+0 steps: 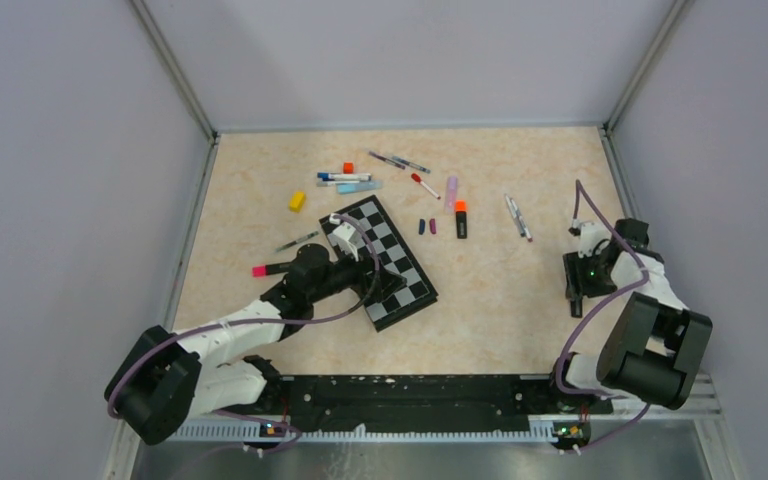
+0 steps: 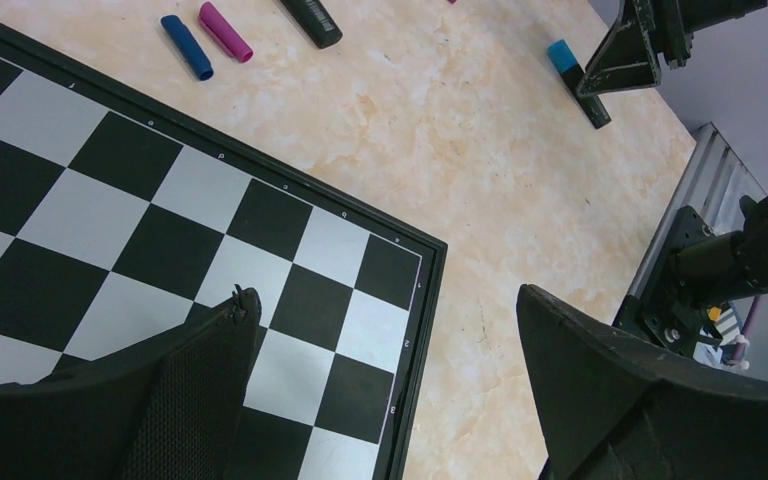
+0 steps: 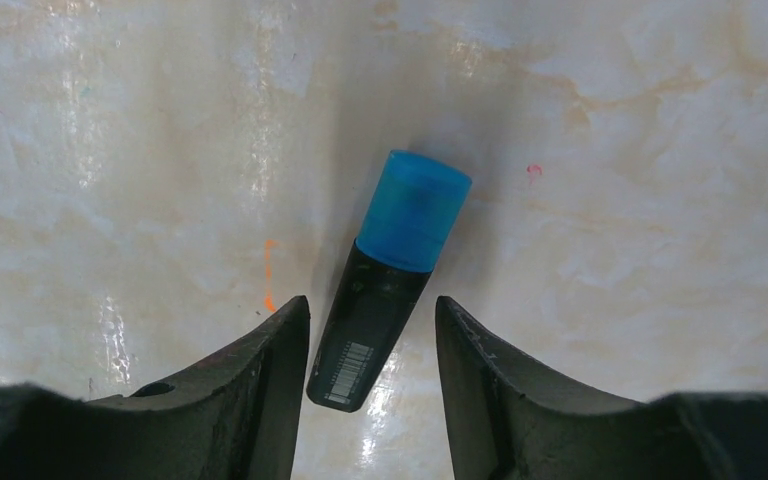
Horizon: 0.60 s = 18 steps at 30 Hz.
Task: Open the pen caps
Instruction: Pick up the pen from the center of the board.
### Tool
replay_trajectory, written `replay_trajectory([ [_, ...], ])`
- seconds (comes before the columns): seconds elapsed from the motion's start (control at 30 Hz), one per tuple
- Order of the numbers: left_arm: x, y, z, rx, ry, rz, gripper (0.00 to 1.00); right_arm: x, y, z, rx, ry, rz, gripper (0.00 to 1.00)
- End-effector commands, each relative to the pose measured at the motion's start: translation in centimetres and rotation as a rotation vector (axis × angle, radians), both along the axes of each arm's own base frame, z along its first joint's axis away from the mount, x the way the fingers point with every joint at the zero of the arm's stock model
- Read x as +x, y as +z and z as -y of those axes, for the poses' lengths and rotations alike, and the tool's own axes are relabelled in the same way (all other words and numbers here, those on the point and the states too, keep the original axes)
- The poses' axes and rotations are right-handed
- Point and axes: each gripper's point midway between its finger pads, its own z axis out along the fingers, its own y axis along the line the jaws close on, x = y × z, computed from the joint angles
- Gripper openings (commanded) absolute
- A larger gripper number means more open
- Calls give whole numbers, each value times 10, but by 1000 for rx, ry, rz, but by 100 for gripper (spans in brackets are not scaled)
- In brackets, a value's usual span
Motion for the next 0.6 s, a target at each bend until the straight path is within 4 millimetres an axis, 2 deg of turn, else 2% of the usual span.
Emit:
replay_trajectory([
  [0.0, 1, 22, 3, -43, -20, 63, 99, -7, -5, 4, -16, -4, -24, 47],
  [0.1, -2, 29, 2, -57, -20, 63, 99, -11, -10, 3, -17, -4, -35, 45],
  [0.37, -10, 49, -4, -75, -17, 59, 99, -26, -41, 5, 6, -36, -190, 25],
  [0.47, -12, 57, -6, -85, -6, 52, 99, -22, -39, 6, -1, -45, -171, 16],
  [0.57, -16, 67, -5, -109, -16, 42, 99, -10, -26, 0, 29, -27, -100, 3],
])
